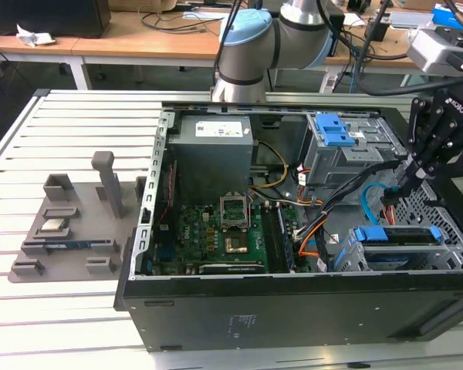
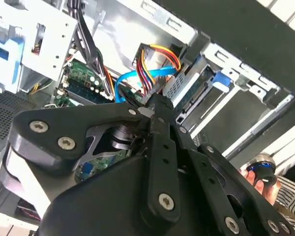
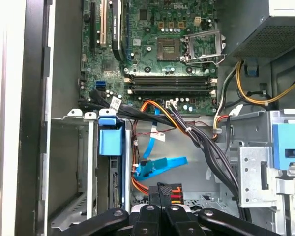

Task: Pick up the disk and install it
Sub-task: 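Insert the first disk wire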

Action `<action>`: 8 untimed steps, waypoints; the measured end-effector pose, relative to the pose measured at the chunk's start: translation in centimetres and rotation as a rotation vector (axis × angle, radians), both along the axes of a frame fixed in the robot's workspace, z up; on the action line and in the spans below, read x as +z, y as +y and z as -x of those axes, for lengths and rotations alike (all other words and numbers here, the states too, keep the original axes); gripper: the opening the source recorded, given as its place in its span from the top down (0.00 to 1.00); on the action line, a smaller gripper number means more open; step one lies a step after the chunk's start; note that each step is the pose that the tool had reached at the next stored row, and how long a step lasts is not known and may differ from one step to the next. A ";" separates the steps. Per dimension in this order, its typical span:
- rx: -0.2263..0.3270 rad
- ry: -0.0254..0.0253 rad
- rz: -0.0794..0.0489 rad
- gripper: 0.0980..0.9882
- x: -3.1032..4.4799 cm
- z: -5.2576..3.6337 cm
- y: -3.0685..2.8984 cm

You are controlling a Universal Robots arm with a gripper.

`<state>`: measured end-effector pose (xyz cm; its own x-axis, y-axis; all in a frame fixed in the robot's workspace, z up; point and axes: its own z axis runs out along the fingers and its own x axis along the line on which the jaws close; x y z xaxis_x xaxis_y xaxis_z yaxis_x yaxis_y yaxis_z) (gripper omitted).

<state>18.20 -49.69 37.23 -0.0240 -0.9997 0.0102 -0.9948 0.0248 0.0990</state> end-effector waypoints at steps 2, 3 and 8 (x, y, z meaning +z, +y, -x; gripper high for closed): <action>0.000 0.0025 0.000 0.99 -0.22 -0.19 0.64; 0.000 0.0025 0.000 0.99 -0.26 -0.18 0.73; 0.000 0.0025 0.000 0.98 -0.29 -0.19 0.75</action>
